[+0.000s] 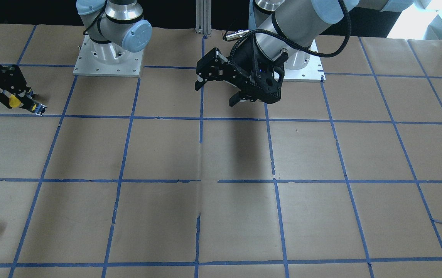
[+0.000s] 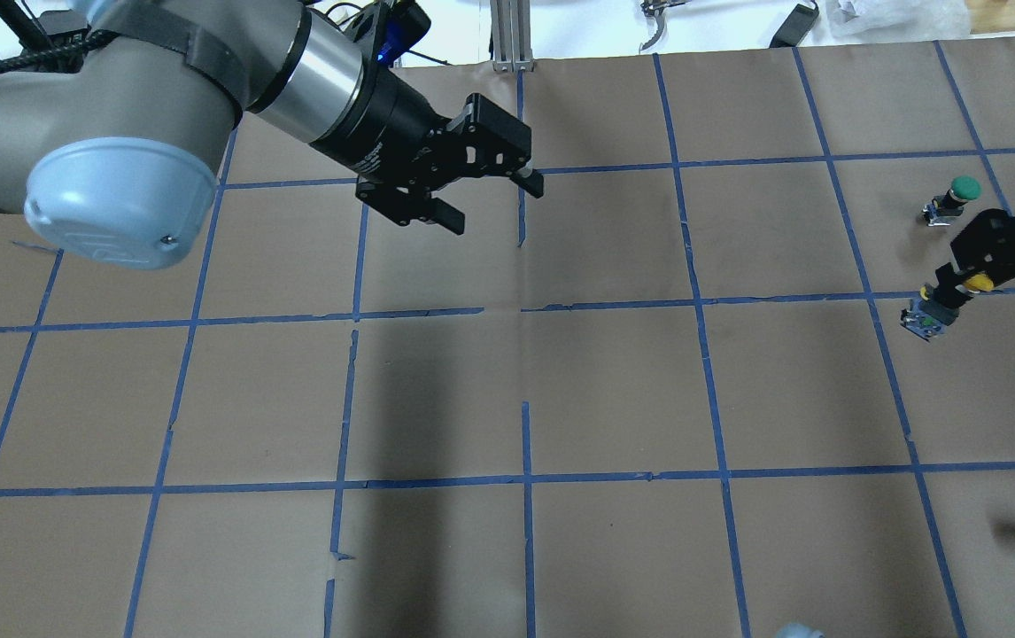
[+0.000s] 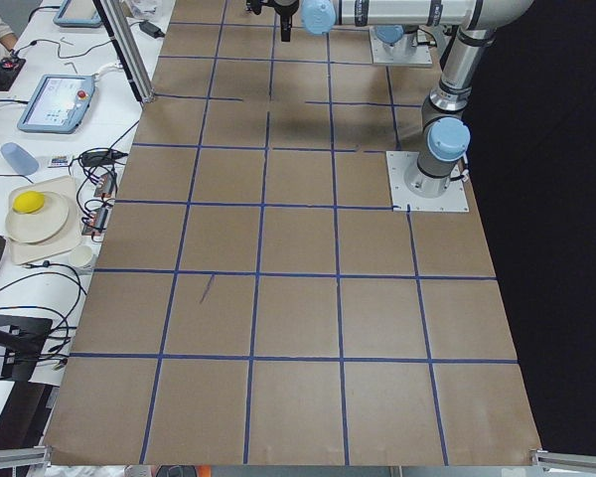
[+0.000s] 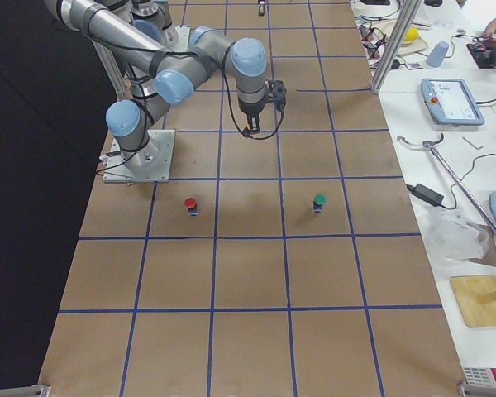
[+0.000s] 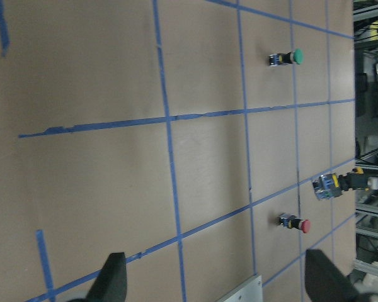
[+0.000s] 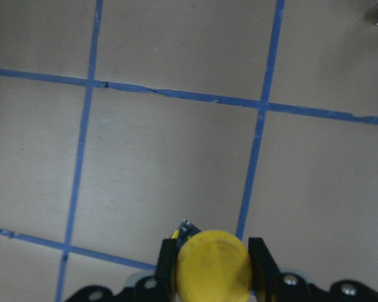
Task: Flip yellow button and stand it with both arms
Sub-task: 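Open the left gripper and pull back while the right gripper carries the switch, then lower the switch upright onto the table with the right gripper, then open the right gripper and lift it off the standing switch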
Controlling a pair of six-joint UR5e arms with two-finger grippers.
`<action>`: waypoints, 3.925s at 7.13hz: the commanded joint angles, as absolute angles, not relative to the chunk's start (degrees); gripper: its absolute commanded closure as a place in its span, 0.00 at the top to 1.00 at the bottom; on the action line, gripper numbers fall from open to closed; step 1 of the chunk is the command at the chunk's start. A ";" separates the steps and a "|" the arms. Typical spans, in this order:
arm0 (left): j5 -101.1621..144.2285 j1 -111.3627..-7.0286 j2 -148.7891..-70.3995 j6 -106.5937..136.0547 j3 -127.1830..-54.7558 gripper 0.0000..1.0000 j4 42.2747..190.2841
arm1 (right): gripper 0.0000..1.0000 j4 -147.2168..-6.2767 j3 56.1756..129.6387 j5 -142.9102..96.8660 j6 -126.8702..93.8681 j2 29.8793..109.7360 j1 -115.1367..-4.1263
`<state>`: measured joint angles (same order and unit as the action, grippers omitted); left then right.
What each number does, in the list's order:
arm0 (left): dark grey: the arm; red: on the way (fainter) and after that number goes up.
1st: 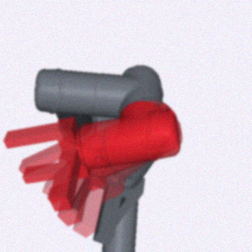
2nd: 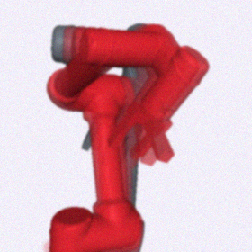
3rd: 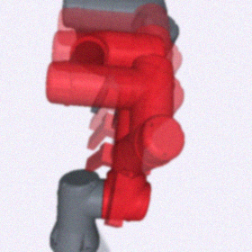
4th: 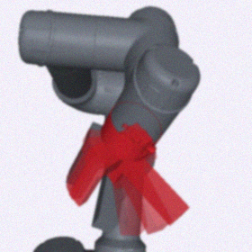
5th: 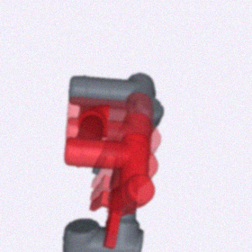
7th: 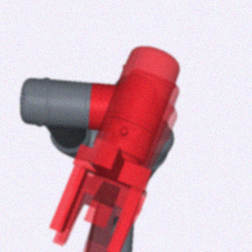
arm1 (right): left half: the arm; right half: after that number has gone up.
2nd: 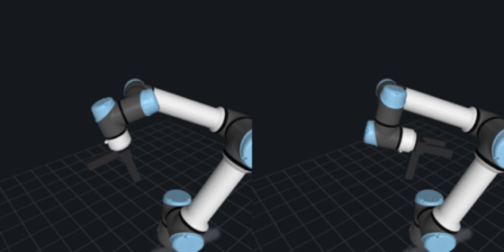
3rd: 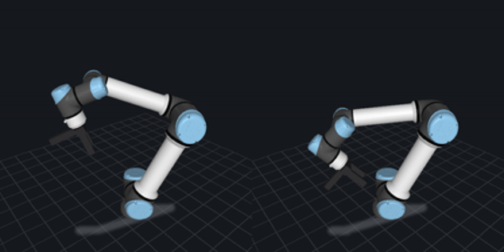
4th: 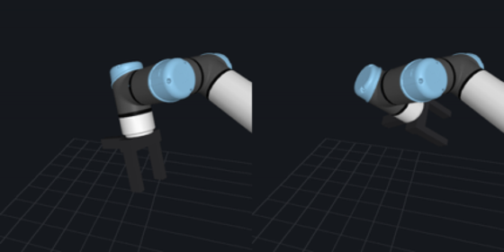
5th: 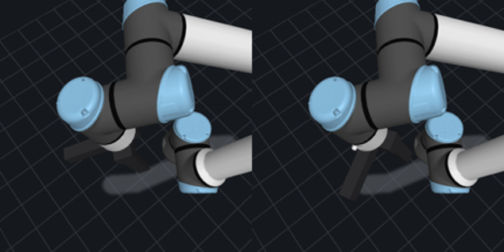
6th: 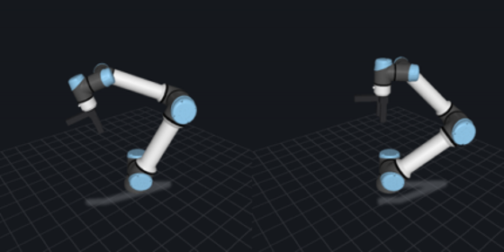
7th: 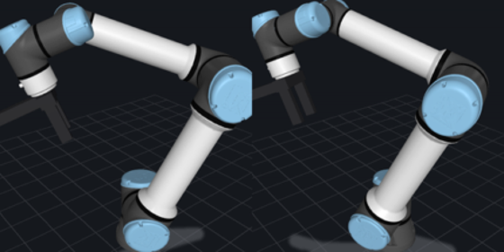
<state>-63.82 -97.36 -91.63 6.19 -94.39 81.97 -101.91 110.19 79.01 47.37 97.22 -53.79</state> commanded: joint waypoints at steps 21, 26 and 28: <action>-85.69 -90.44 -85.61 -0.53 -94.92 1.00 83.85 | 1.00 -114.06 116.56 76.82 58.09 92.87 -44.61; -85.69 -90.44 -85.61 -0.62 -94.92 1.00 83.85 | 1.00 -96.60 103.02 84.02 10.92 97.03 -77.28; -85.69 -90.44 -85.61 -0.62 -94.92 1.00 83.85 | 1.00 -93.63 101.00 84.11 -2.67 97.73 -87.14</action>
